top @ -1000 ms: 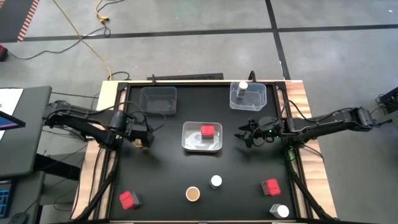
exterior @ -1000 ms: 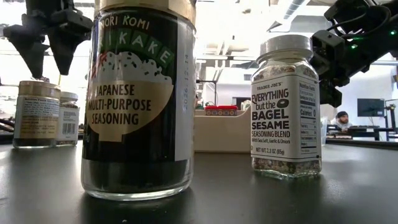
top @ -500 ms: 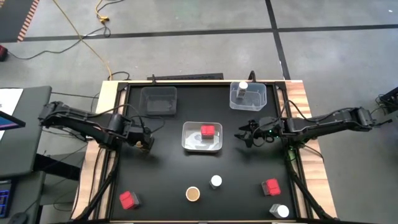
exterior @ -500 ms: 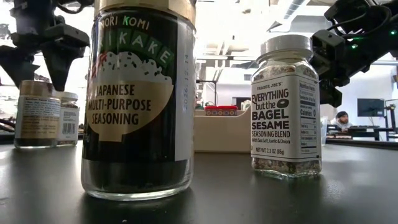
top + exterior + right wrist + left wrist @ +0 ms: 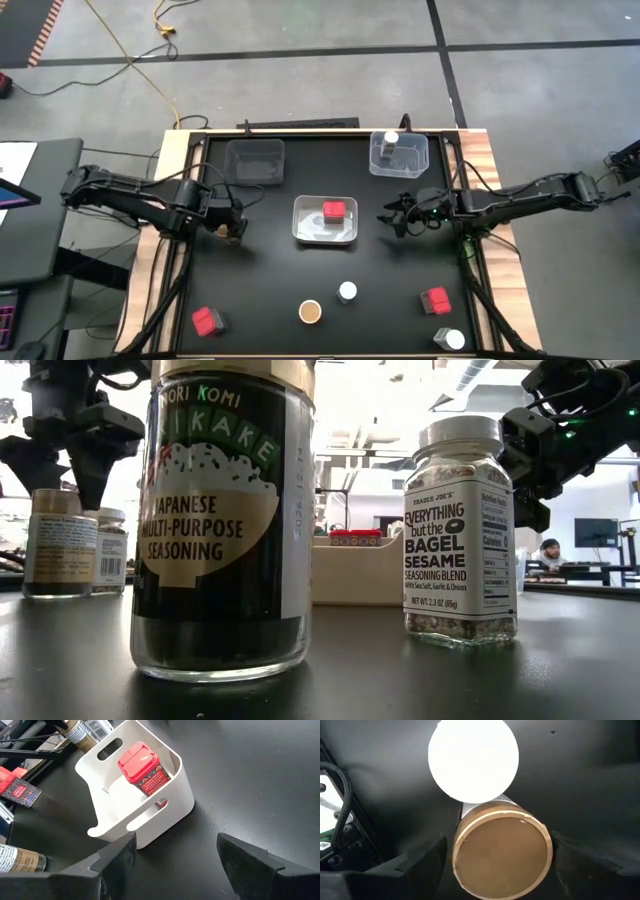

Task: Sort spices by type
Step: Put the golden seasoning bottle into the black bin

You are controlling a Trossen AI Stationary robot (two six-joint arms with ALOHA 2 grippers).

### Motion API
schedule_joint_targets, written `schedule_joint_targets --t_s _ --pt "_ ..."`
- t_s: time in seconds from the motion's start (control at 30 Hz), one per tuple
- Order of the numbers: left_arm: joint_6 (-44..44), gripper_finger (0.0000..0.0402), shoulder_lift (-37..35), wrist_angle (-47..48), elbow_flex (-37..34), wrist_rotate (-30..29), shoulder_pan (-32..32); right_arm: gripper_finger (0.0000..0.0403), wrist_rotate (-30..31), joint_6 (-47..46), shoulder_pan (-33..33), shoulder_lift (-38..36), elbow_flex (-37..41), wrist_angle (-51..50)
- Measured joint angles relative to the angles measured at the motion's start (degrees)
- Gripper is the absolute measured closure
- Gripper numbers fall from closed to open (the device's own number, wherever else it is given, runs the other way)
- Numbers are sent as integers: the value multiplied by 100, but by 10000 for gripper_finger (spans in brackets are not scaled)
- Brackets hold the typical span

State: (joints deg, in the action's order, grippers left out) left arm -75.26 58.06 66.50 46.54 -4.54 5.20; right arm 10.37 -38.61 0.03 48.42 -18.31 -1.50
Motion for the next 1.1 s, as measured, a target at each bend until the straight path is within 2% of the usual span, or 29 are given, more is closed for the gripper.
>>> schedule_joint_targets --t_s 0.17,0.47,0.67,0.93,1.1 --pt "-194 125 0 -2 0 287 -99 101 0 0 0 -1 0 0" --pt "-1634 126 2 -138 0 429 -40 101 0 0 0 0 0 0" --pt "-2714 122 133 -674 9 288 340 101 0 5 -1 -2 0 -6" --pt "-4351 124 944 -916 415 30 1212 101 -2 81 -2 -2 0 -250" --pt "-4851 124 1613 -861 948 -47 1545 101 -2 441 -2 0 2 -587"
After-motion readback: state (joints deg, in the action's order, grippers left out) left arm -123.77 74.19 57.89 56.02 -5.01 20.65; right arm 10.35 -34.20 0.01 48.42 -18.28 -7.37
